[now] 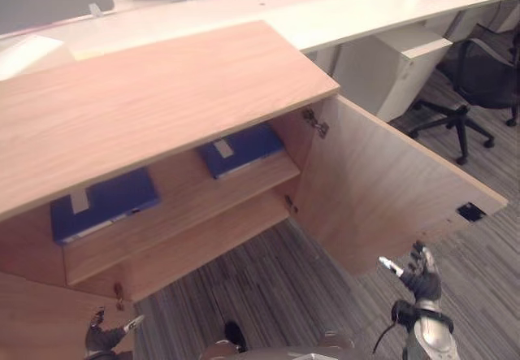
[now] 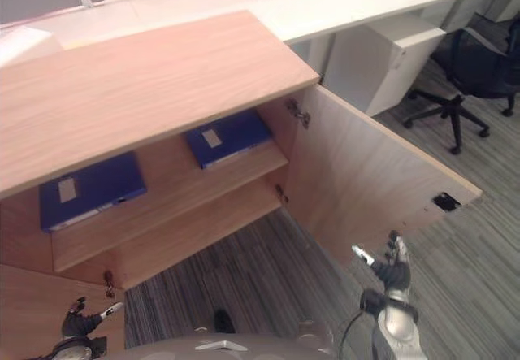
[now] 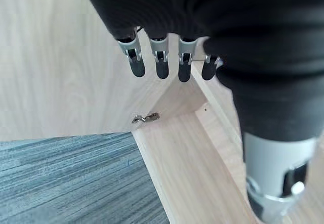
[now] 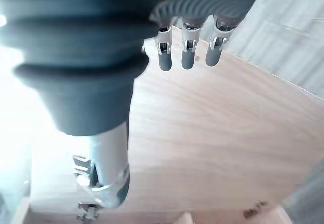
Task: Put the empty folder in the office cabinet
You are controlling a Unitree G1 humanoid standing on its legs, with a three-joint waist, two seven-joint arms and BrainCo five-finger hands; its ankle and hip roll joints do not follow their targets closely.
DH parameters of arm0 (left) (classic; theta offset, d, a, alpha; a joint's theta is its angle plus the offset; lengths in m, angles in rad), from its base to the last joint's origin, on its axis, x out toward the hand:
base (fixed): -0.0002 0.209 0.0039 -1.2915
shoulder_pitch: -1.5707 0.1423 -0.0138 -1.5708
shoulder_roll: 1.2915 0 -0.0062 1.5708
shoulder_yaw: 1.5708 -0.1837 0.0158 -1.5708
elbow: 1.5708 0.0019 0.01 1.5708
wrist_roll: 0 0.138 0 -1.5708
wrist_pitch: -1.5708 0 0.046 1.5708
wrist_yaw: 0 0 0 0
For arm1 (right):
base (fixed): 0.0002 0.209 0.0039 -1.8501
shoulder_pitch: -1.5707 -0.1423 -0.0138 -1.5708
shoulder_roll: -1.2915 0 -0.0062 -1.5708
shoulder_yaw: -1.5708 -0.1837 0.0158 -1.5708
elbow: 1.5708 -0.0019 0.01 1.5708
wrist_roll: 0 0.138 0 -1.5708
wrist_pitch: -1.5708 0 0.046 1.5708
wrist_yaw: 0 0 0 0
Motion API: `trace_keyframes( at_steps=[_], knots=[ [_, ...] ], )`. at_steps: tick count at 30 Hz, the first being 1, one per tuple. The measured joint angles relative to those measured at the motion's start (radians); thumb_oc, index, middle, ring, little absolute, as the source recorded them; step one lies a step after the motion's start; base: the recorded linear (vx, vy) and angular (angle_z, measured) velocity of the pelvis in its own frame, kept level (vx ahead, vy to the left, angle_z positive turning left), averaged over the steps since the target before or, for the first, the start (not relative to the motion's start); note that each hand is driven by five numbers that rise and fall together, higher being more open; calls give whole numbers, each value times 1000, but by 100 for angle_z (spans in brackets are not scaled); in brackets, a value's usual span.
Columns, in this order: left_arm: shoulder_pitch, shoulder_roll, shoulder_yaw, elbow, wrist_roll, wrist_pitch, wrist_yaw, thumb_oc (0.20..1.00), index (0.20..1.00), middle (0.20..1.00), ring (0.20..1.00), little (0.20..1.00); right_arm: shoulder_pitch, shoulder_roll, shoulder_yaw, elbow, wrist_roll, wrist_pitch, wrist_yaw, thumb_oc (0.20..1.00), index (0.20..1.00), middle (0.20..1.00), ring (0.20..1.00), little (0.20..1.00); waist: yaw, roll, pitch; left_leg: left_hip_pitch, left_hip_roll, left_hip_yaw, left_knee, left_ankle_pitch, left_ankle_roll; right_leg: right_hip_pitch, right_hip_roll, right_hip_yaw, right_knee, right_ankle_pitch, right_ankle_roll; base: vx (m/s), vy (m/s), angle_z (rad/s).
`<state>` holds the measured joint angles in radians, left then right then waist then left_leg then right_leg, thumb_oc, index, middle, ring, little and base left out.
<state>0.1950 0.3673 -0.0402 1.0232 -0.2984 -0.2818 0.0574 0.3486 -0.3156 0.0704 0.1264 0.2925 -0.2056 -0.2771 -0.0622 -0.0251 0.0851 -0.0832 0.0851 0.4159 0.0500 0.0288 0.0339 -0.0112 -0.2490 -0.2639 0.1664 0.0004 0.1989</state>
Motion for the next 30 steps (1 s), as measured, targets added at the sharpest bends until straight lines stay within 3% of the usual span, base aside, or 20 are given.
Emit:
trace_keyframes(
  at_steps=[1, 2, 3, 4, 5, 7, 9, 11, 13, 17, 18, 25, 26, 27, 29, 30],
  knots=[
    [-3, -12, 0, 0, 0, 0, 0, 1000, 1000, 1000, 1000, 1000, -23, 5, -4, 6, -26, -8, -24, 1000, 1000, 1000, 1000, 1000, 6, -9, -6, -1, -5, 12, -13, 6, -24, 10, 1, 6, -49, -32, 1, -28, -172, -31],
    [1, -20, 1, -2, 1, 0, 0, 1000, 1000, 1000, 1000, 1000, -27, 9, -8, 7, -59, -10, -39, 1000, 1000, 1000, 1000, 1000, 25, -27, -25, -6, -6, 31, -28, 22, -48, 12, 11, 11, -100, -66, -29, -15, -138, -32],
    [7, -36, -6, -10, 4, 1, -1, 1000, 1000, 1000, 1000, 1000, -21, 9, -34, 12, -83, -13, -57, 1000, 1000, 1000, 1000, 1000, 31, -8, -38, -15, 23, 34, -48, 26, -81, 8, 46, 7, -132, -66, -32, -16, -136, -26],
    [7, -36, -6, -10, 4, 1, -1, 1000, 1000, 1000, 1000, 1000, -21, 9, -34, 12, -83, -13, -57, 1000, 1000, 1000, 1000, 1000, 31, -8, -38, -15, 23, 34, -48, 26, -81, 8, 46, 7, -132, -66, -32, -16, -96, -7],
    [10, -40, -6, -6, 11, 1, 0, 1000, 1000, 1000, 1000, 1000, -19, -3, -43, 36, -109, -15, -73, 1000, 1000, 1000, 1000, 1000, 27, -3, -55, -12, 35, 31, -79, 31, -108, -7, 65, 4, -138, -62, -37, -24, -117, -1],
    [31, -42, -5, -3, 11, 2, 0, 1000, 1000, 1000, 1000, 1000, -8, -14, -123, 82, -148, -9, -123, 1000, 1000, 1000, 1000, 1000, 31, 28, -62, -16, 72, 40, -112, 41, -119, -9, 115, 4, -171, -27, -73, -56, -217, -6],
    [37, -49, -6, -4, 12, 4, -1, 1000, 1000, 1000, 1000, 1000, -8, -38, -127, 128, -167, -10, -143, 1000, 1000, 1000, 1000, 1000, 30, 45, -71, -16, 92, 33, -112, 52, -124, 10, 140, 4, -201, -14, -85, -37, -124, -6],
    [33, -56, -6, -4, 12, 4, -1, 1000, 1000, 1000, 1000, 1000, -5, -41, -137, 153, -168, -8, -149, 1000, 1000, 1000, 1000, 1000, 33, 46, -71, -16, 97, 33, -113, 51, -124, 18, 147, 2, -214, -14, -86, -30, -77, 1],
    [32, -74, -6, -6, 12, 8, -6, 1000, 1000, 1000, 1000, 1000, -25, -59, -149, 199, -190, -6, -175, 1000, 1000, 1000, 1000, 1000, 39, 69, -73, -14, 103, 25, -115, 52, -125, 30, 157, 0, -220, -13, -88, -29, -68, 5],
    [35, -76, -6, -11, 13, 10, -11, 1000, 1000, 1000, 1000, 1000, -94, -83, -164, 274, -196, -6, -205, 1000, 1000, 1000, 1000, 1000, 51, 93, -77, -11, 106, 13, -111, 90, -124, 54, 173, -3, -252, 6, -99, -71, -114, 4],
    [26, -75, -18, 8, 35, 18, -24, 1000, 1000, 1000, 1000, 1000, -199, -117, -126, 444, -190, -9, -197, 1000, 1000, 1000, 1000, 1000, 57, 97, -75, -5, 108, -8, -90, 153, -115, 67, 178, -2, -253, 10, -93, -39, -62, 1],
    [-8, -41, -22, -5, 48, 18, -48, 1000, 1000, 1000, 1000, 1000, -336, -190, -59, 528, -107, -28, -104, 1000, 1000, 1000, 1000, 1000, 98, 101, -37, 21, 101, -13, -98, 160, -112, 100, 179, -20, -248, 15, -100, -77, -93, 9],
    [-29, 3, -59, -4, 48, 18, -65, 1000, 1000, 1000, 1000, 1000, -437, -263, 38, 641, -58, -33, -36, 1000, 1000, 1000, 1000, 1000, 116, 87, -15, 21, 113, -13, -74, 164, -115, 113, 186, -24, -249, 11, -105, -48, -23, 5],
    [-29, 3, -59, -4, 48, 18, -65, 1000, 1000, 1000, 1000, 1000, -437, -263, 38, 641, -58, -33, -36, 1000, 1000, 1000, 1000, 1000, 116, 87, -15, 21, 113, -13, -74, 164, -115, 113, 186, -24, -249, 11, -105, -183, -66, 8],
    [-53, 31, -75, -5, 47, 17, -71, 1000, 1000, 1000, 1000, 1000, -496, -298, 50, 669, -31, -37, -7, 1000, 1000, 1000, 1000, 1000, 139, 84, 7, 21, 131, -21, -64, 177, -135, 115, 195, -27, -255, 1, -118, -195, -58, 4],
    [-81, 53, -78, -5, 40, 16, -79, 1000, 1000, 1000, 1000, 1000, -586, -309, 88, 723, 16, -39, 30, 1000, 1000, 1000, 1000, 1000, 162, 75, 31, -23, 156, -76, -32, 242, -198, 89, 219, -30, -240, 8, -148, -198, -78, 6]
  ],
)
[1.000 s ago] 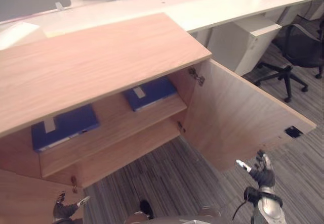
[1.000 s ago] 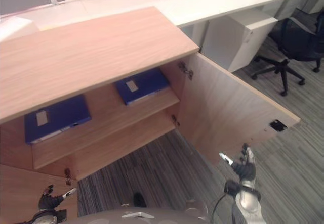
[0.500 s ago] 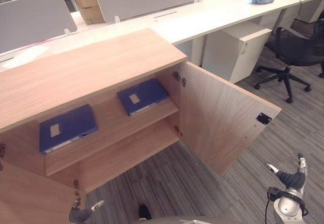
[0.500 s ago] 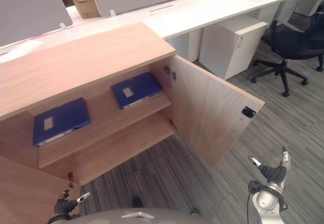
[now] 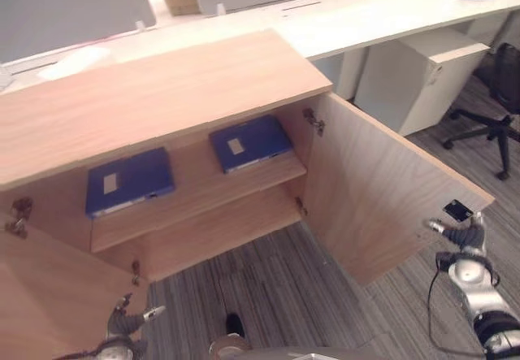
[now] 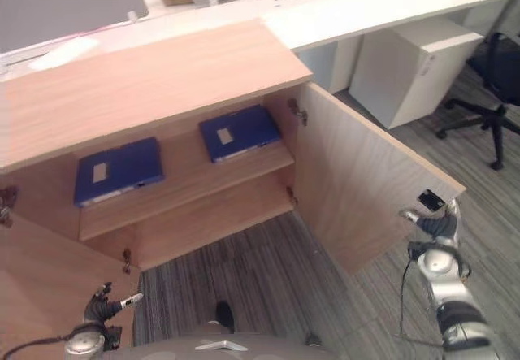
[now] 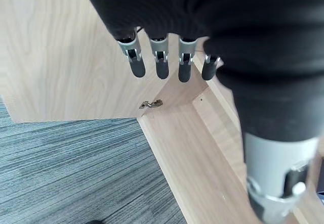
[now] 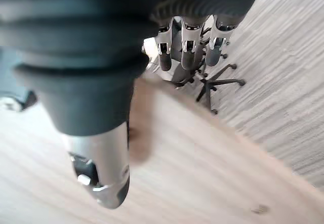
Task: Put the empty folder in the office cabinet
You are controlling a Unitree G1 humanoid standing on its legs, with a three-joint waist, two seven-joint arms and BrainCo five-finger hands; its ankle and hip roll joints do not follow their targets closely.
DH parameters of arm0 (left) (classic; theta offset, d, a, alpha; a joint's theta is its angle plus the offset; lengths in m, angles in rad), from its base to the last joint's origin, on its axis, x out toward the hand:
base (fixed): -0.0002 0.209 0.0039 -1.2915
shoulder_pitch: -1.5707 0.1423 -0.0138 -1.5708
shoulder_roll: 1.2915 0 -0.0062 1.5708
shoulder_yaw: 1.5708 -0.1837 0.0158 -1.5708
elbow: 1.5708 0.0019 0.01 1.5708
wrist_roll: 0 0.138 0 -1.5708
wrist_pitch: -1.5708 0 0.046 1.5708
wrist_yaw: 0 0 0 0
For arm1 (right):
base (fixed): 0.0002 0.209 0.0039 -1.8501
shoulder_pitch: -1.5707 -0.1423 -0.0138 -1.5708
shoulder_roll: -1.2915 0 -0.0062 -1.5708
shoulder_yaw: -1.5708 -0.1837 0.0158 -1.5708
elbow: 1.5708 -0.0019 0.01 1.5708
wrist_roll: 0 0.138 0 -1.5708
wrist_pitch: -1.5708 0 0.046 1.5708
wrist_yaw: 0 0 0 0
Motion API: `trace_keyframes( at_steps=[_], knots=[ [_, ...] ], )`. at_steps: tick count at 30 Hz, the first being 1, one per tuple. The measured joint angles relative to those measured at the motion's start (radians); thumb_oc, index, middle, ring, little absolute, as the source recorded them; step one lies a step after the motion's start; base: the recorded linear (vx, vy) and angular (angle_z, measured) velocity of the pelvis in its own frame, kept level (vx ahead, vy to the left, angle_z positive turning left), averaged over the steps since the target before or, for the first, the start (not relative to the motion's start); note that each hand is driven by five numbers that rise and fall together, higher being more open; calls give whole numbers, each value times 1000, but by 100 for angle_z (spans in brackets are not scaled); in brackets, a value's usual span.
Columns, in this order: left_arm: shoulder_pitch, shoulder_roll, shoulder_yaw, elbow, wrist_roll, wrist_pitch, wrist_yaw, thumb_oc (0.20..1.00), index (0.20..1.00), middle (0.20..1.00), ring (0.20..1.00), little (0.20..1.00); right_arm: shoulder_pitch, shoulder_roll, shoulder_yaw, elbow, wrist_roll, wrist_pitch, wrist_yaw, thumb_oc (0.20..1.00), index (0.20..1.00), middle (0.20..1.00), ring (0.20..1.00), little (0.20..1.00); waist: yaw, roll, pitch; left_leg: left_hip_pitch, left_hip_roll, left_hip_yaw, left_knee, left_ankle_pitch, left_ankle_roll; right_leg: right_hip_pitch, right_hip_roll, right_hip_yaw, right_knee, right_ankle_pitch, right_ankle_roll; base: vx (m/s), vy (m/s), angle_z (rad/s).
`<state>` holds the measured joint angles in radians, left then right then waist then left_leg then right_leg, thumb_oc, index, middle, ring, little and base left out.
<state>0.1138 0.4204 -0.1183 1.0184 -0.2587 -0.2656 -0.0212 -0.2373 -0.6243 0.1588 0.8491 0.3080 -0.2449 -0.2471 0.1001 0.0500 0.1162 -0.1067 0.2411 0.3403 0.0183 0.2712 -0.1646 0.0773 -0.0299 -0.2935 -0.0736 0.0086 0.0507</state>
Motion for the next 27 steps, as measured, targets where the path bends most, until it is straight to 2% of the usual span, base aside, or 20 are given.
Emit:
trace_keyframes(
  at_steps=[1, 2, 3, 4, 5, 6, 7, 8, 9, 10, 11, 13, 15, 17, 18, 20, 23, 24, 27],
  knots=[
    [-18, 7, 1, 0, -4, -1, -3, 1000, 1000, 1000, 1000, 1000, -37, -5, 23, 19, 23, -1, 16, 1000, 1000, 1000, 1000, 1000, 5, -9, 11, -26, -2, -39, -15, 75, -37, -20, -6, -12, 7, 21, -34, -264, -114, 9],
    [-44, -6, -1, 0, -12, -4, -17, 1000, 1000, 1000, 1000, 1000, -77, -56, 79, 32, 55, -4, 70, 1000, 1000, 1000, 1000, 1000, 5, -14, 32, -21, -16, -139, -61, 125, 22, -38, -21, -39, 1, 39, -71, -143, -83, 9],
    [-44, -6, -1, 0, -12, -4, -17, 1000, 1000, 1000, 1000, 1000, -77, -56, 79, 32, 55, -4, 70, 1000, 1000, 1000, 1000, 1000, 5, -14, 32, -21, -16, -139, -61, 125, 22, -38, -21, -39, 1, 39, -71, -102, -56, 11],
    [-47, -7, 0, -1, -12, -6, -32, 1000, 1000, 1000, 1000, 1000, -75, -52, 75, 33, 68, -11, 98, 1000, 1000, 1000, 1000, 1000, -1, -42, 45, -6, -32, -91, 26, 17, -27, -20, -47, -44, -11, 51, -77, -74, -34, 27],
    [-37, -6, 0, 0, -12, -8, -38, 1000, 1000, 1000, 1000, 1000, -61, -53, 71, 28, 68, -12, 115, 1000, 1000, 1000, 1000, 1000, -16, -57, 51, 36, -36, -57, 68, -48, -27, -4, -66, -58, -11, 50, -78, -74, -34, 45],
    [-34, -6, 0, -1, -12, -9, -41, 1000, 1000, 1000, 1000, 1000, -51, -59, 66, 29, 72, -12, 126, 1000, 1000, 1000, 1000, 1000, -33, -56, 50, 69, -33, -48, 113, -102, -37, 3, -75, -80, -15, 47, -83, -93, -24, 58],
    [-35, -6, 0, -1, -12, -10, -44, 1000, 1000, 1000, 1000, 1000, -40, -60, 57, 28, 85, -12, 130, 1000, 1000, 1000, 1000, 1000, -43, -57, 50, 82, -34, -43, 140, -138, -30, 5, -81, -88, -14, 41, -80, -89, 13, 64],
    [-37, -6, 1, -11, -12, -10, -50, 1000, 1000, 1000, 1000, 1000, -25, -63, 44, 27, 106, -11, 140, 1000, 1000, 1000, 1000, 1000, -51, -51, 46, 117, -33, -45, 160, -164, -28, -12, -81, -122, -15, 48, -79, -88, 12, 70],
    [-39, -6, 1, -44, -12, -12, -57, 1000, 1000, 1000, 1000, 1000, -3, -65, 32, 14, 119, -9, 162, 1000, 1000, 1000, 1000, 1000, -57, -50, 43, 141, -37, -38, 215, -239, -37, -22, -88, -150, -10, 68, -77, -55, 64, 93],
    [-43, -10, -1, -46, -12, -15, -61, 1000, 1000, 1000, 1000, 1000, 21, -70, 32, 0, 140, -10, 177, 1000, 1000, 1000, 1000, 1000, -74, -42, 32, 170, -41, -28, 192, -257, -26, -22, -90, -162, -10, 66, -65, -42, 80, 96],
    [-43, -15, -2, -49, -12, -17, -62, 1000, 1000, 1000, 1000, 1000, 40, -72, 20, -16, 161, -4, 178, 1000, 1000, 1000, 1000, 1000, -82, -33, 19, 199, -51, -37, 106, -258, -15, -34, -83, -163, -9, 67, -55, -55, 95, 76],
    [-33, -13, 0, -47, -12, -17, -63, 1000, 1000, 1000, 1000, 1000, 65, -69, -8, -60, 201, 5, 180, 1000, 1000, 1000, 1000, 1000, -83, -21, 14, 236, -57, -2, 15, -270, 6, -48, -82, -167, 1, 82, -42, -53, 90, 26],
    [-9, -10, 0, -42, -11, -13, -63, 1000, 1000, 1000, 1000, 1000, 135, -69, -13, -145, 224, 10, 182, 1000, 1000, 1000, 1000, 1000, -95, -37, 9, 247, -80, -6, -42, -282, 27, -56, -95, -186, 1, 97, -9, -74, 120, 20],
    [11, -11, 0, -42, -9, -9, -64, 1000, 1000, 1000, 1000, 1000, 182, -57, -7, -237, 223, 10, 196, 1000, 1000, 1000, 1000, 1000, -97, -60, 7, 247, -109, -9, -64, -279, 36, -67, -119, -182, 1, 120, 16, -96, 134, 1],
    [17, -11, 1, -42, -9, -7, -64, 1000, 1000, 1000, 1000, 1000, 198, -45, 0, -276, 223, 9, 199, 1000, 1000, 1000, 1000, 1000, -98, -65, 6, 247, -120, -12, -71, -279, 42, -70, -127, -182, 2, 121, 17, -100, 145, 3],
    [36, -12, 5, -45, -7, -7, -62, 1000, 1000, 1000, 1000, 1000, 210, -12, 29, -343, 222, 8, 203, 1000, 1000, 1000, 1000, 1000, -99, -68, 5, 248, -137, -17, -92, -285, 60, -72, -150, -183, 1, 132, 32, -83, 130, 4],
    [46, -18, 7, -56, -3, -7, -55, 1000, 1000, 1000, 1000, 1000, 210, 31, 71, -393, 216, 1, 223, 1000, 1000, 1000, 1000, 1000, -95, -68, 4, 250, -148, -23, -105, -280, 64, -72, -159, -185, 1, 137, 39, -37, 82, 12],
    [55, -23, 7, -82, 8, -7, -52, 1000, 1000, 1000, 1000, 1000, 210, 70, 126, -433, 183, -1, 242, 1000, 1000, 1000, 1000, 1000, -66, -71, -3, 243, -153, -33, -105, -281, 64, -73, -165, -188, 2, 140, 43, -23, 42, 11],
    [58, -34, 7, -95, 9, -7, -50, 1000, 1000, 1000, 1000, 1000, 209, 86, 162, -454, 173, -1, 262, 1000, 1000, 1000, 1000, 1000, -47, -74, -20, 232, -157, -45, -104, -276, 69, -75, -169, -196, -1, 141, 45, -51, 82, 22]
  ],
)
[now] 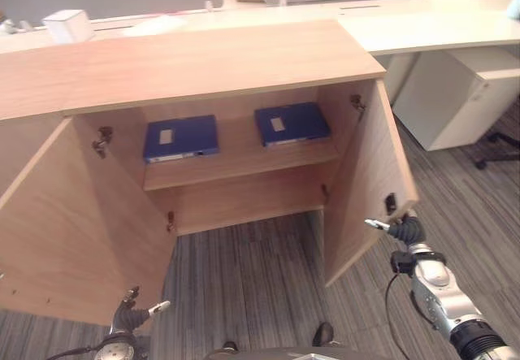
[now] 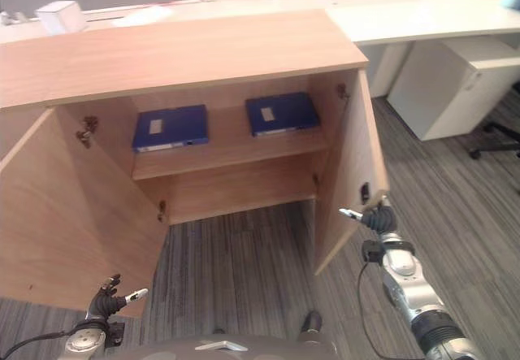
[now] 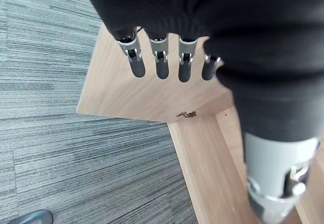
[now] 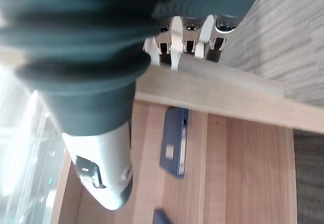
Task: Put the empty folder in the office cabinet
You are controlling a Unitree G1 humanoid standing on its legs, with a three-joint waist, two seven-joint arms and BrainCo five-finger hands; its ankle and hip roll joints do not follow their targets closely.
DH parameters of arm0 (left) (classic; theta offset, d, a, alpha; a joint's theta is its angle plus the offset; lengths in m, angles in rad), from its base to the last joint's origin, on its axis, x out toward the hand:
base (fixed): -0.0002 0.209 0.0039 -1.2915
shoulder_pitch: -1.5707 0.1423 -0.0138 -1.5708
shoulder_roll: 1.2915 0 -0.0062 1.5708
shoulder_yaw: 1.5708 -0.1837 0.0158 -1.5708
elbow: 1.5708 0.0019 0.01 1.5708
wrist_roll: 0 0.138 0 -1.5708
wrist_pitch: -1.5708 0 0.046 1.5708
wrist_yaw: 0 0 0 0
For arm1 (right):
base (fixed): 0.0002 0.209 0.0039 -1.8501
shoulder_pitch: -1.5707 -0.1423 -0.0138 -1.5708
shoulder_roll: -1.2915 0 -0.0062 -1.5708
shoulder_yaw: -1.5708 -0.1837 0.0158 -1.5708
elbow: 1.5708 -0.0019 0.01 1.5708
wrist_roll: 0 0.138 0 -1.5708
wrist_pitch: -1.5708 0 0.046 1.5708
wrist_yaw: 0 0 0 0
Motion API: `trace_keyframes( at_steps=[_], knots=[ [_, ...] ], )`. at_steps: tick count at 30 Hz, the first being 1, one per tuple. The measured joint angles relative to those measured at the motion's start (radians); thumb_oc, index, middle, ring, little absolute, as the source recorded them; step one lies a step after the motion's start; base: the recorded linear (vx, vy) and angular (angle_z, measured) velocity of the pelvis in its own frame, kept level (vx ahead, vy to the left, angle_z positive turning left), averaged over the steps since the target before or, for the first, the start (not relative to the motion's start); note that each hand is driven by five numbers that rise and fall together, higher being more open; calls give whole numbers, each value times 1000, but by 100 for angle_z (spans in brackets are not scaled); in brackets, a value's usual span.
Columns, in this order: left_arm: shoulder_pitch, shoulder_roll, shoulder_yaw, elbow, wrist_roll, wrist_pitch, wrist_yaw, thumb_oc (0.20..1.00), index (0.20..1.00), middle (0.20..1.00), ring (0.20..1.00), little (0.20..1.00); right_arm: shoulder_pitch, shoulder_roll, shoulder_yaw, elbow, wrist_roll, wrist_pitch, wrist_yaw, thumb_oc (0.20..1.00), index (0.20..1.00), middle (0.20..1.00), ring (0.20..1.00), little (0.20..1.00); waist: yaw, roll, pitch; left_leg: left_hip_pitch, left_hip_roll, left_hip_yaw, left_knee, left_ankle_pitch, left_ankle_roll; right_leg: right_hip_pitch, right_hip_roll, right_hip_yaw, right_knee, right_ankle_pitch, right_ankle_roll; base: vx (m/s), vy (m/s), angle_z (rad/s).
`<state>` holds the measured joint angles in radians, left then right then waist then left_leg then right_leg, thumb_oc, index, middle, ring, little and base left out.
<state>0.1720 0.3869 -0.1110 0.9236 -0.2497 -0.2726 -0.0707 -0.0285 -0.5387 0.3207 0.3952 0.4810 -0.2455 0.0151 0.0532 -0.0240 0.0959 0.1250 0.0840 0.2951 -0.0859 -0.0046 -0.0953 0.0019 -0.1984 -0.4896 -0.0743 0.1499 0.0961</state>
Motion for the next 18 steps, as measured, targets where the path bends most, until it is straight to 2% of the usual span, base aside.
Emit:
trace_keyframes(
  at_steps=[1, 2, 3, 6, 8, 10, 11, 12, 13, 14, 16, 17, 18],
  knots=[
    [42, -10, -1, -39, 3, -1, 3, 1000, 1000, 1000, 1000, 1000, -29, 44, 41, -3, -3, 4, 7, 1000, 1000, 1000, 1000, 1000, 32, -12, -8, -5, -3, -10, 6, 5, 3, 8, -7, -19, 1, 6, 10, -44, 56, 15],
    [42, -10, -1, -39, 3, -1, 3, 1000, 1000, 1000, 1000, 1000, -29, 44, 41, -3, -3, 4, 7, 1000, 1000, 1000, 1000, 1000, 32, -12, -8, -5, -3, -10, 6, 5, 3, 8, -7, -19, 1, 6, 10, -72, 102, 30],
    [63, -14, -1, -69, 20, -1, 4, 1000, 1000, 1000, 1000, 1000, -51, 86, 67, -2, -3, 5, 1, 1000, 1000, 1000, 1000, 1000, 61, -30, -15, -13, -12, -27, 9, 8, 5, 11, -15, -37, 3, 8, 9, -70, 74, 36],
    [72, -11, 2, -84, 43, -1, 23, 1000, 1000, 1000, 1000, 1000, -140, 104, 149, -1, -9, 8, -6, 1000, 1000, 1000, 1000, 1000, 114, -67, -11, -41, -31, -82, 48, 6, 24, 30, -47, -84, 32, 15, 12, -70, 31, 56],
    [76, -4, 30, -114, 67, -1, 47, 1000, 1000, 1000, 1000, 1000, -185, 105, 180, -1, -35, -1, 7, 1000, 1000, 1000, 1000, 1000, 146, -78, -10, -60, -39, -123, 65, -1, 34, 38, -69, -92, 66, 6, 19, -28, -32, 82],
    [68, 27, 65, -134, 81, -1, 88, 1000, 1000, 1000, 1000, 1000, -234, 126, 195, -1, -56, -20, 22, 1000, 1000, 1000, 1000, 1000, 183, -95, -4, -76, -46, -187, 74, 14, 34, 40, -88, -63, 112, 3, 15, -31, -104, 97],
    [69, 46, 68, -135, 83, 0, 103, 1000, 1000, 1000, 1000, 1000, -254, 141, 185, 2, -68, -21, 17, 1000, 1000, 1000, 1000, 1000, 200, -93, 6, -77, -43, -207, 73, 15, 37, 33, -95, -37, 153, 2, 15, -5, -155, 82],
    [68, 60, 74, -148, 87, 0, 119, 1000, 1000, 1000, 1000, 1000, -273, 147, 185, 8, -69, -24, 10, 1000, 1000, 1000, 1000, 1000, 212, -81, 18, -82, -37, -266, 73, 13, 42, 32, -96, -1, 196, 0, 15, 56, -155, 104],
    [58, 70, 75, -175, 101, -2, 139, 1000, 1000, 1000, 1000, 1000, -280, 151, 180, 41, -70, -40, -4, 1000, 1000, 1000, 1000, 1000, 215, -71, 21, -85, -27, -334, 72, 14, 45, 29, -79, 78, 207, -38, 40, 82, -105, 146],
    [43, 80, 77, -202, 102, -10, 159, 1000, 1000, 1000, 1000, 1000, -296, 152, 180, 88, -69, -41, -12, 1000, 1000, 1000, 1000, 1000, 215, -71, 21, -109, -18, -371, 72, 16, 40, 47, -49, 164, 149, -69, 65, 119, -95, 144],
    [25, 95, 90, -227, 102, -16, 191, 1000, 1000, 1000, 1000, 1000, -359, 165, 177, 182, -68, -38, -32, 1000, 1000, 1000, 1000, 1000, 253, -106, 34, -129, -34, -378, 60, 23, 24, 61, -42, 234, 60, -74, 72, 124, -102, 88],
    [36, 108, 118, -231, 102, -16, 204, 1000, 1000, 1000, 1000, 1000, -392, 187, 173, 222, -68, -38, -43, 1000, 1000, 1000, 1000, 1000, 271, -139, 42, -129, -55, -379, 51, 33, 11, 64, -49, 236, 33, -55, 58, 104, -96, 32],
    [49, 117, 163, -235, 102, -15, 222, 1000, 1000, 1000, 1000, 1000, -417, 215, 166, 265, -68, -38, -52, 1000, 1000, 1000, 1000, 1000, 298, -175, 51, -120, -75, -377, 44, 38, -1, 83, -60, 192, 5, -83, 66, 80, -86, 20]
  ],
)
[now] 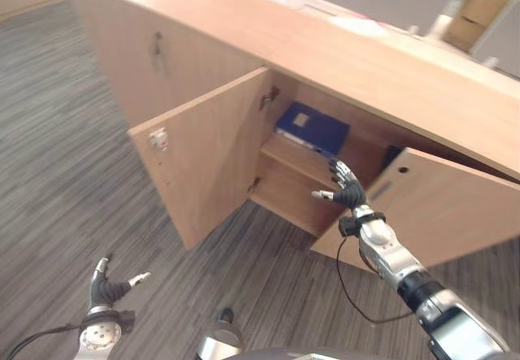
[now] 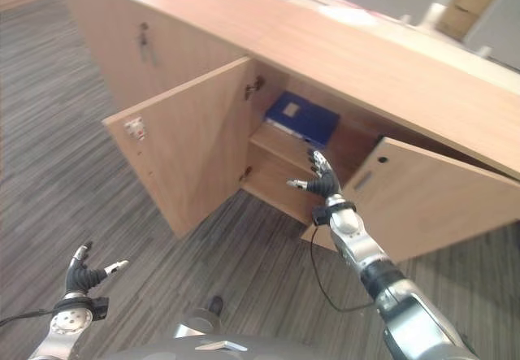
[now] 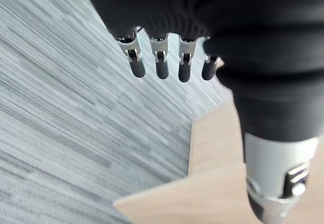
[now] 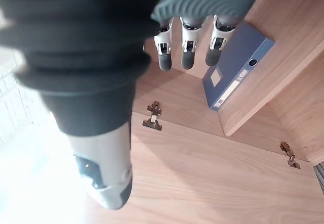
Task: Put the empty folder in the office cabinet
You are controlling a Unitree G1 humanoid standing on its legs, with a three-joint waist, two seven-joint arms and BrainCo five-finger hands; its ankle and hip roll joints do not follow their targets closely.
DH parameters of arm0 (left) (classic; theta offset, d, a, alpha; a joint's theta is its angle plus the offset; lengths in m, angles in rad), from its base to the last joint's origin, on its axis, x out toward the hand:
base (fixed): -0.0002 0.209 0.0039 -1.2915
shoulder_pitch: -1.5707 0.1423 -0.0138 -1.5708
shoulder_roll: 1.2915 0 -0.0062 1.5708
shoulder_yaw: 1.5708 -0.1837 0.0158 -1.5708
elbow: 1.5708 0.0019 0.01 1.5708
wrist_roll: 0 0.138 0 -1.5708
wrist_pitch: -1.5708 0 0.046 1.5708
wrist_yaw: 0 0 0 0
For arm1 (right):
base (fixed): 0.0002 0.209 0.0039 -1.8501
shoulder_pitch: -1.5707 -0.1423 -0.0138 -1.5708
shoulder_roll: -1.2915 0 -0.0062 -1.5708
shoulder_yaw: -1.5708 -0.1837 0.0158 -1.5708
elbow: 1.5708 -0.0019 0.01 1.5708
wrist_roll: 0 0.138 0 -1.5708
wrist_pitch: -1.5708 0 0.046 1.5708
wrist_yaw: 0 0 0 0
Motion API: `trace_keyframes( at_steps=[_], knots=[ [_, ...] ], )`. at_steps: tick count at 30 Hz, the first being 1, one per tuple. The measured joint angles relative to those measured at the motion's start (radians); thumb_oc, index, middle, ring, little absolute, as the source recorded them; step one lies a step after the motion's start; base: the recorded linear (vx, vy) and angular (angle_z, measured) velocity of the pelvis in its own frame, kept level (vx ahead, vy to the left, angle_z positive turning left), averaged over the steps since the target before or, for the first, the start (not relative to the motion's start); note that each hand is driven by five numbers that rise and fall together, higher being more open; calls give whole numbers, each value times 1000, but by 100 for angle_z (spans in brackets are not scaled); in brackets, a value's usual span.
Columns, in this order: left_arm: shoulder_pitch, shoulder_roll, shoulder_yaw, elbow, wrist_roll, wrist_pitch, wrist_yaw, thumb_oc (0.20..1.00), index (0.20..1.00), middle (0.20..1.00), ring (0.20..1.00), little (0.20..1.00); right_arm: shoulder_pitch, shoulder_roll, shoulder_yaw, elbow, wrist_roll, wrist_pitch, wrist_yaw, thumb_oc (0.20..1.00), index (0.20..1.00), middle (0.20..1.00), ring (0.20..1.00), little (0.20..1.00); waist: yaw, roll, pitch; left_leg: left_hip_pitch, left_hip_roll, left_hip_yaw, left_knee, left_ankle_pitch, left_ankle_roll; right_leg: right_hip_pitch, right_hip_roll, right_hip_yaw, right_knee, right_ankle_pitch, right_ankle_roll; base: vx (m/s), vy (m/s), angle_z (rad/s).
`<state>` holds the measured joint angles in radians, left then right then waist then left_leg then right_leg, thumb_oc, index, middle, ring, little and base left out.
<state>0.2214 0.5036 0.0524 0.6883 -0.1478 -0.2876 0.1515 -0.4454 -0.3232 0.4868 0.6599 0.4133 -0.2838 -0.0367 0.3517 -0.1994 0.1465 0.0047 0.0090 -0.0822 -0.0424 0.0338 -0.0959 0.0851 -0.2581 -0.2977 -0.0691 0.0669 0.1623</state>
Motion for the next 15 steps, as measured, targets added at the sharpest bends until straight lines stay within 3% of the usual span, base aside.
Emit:
trace_keyframes(
  at_steps=[4, 7, 11, 15],
  knots=[
    [70, -12, 70, -77, 1, -3, 66, 1000, 1000, 1000, 1000, 1000, 64, 24, -46, 59, 0, 0, -19, 1000, 1000, 1000, 1000, 1000, 34, 5, 2, -5, 45, -36, 28, -6, -18, 41, 52, -43, -15, -14, -22, 54, -61, 26],
    [59, -10, 80, -69, 5, -3, 92, 1000, 1000, 1000, 1000, 1000, 161, 24, -66, 58, 1, 1, -22, 1000, 1000, 1000, 1000, 1000, 28, 5, 2, -11, 55, -40, 30, -3, -24, 40, 68, -49, -15, -18, -28, 33, -15, 7],
    [-38, 44, 90, -6, 40, -4, 129, 1000, 1000, 1000, 1000, 1000, 381, 48, -71, 55, 1, 6, -6, 1000, 1000, 1000, 1000, 1000, -27, -6, -7, -19, 55, -47, 32, -2, -26, 38, 68, -67, -15, -19, -29, -2, 20, 5],
    [-135, 140, 99, 91, 57, -10, 155, 1000, 1000, 1000, 1000, 1000, 537, 54, -53, 42, -4, 8, 28, 1000, 1000, 1000, 1000, 1000, -116, -21, -18, -31, 57, -27, 36, -1, -27, 15, 67, -48, -15, -14, -28, -39, 63, -16]
  ],
)
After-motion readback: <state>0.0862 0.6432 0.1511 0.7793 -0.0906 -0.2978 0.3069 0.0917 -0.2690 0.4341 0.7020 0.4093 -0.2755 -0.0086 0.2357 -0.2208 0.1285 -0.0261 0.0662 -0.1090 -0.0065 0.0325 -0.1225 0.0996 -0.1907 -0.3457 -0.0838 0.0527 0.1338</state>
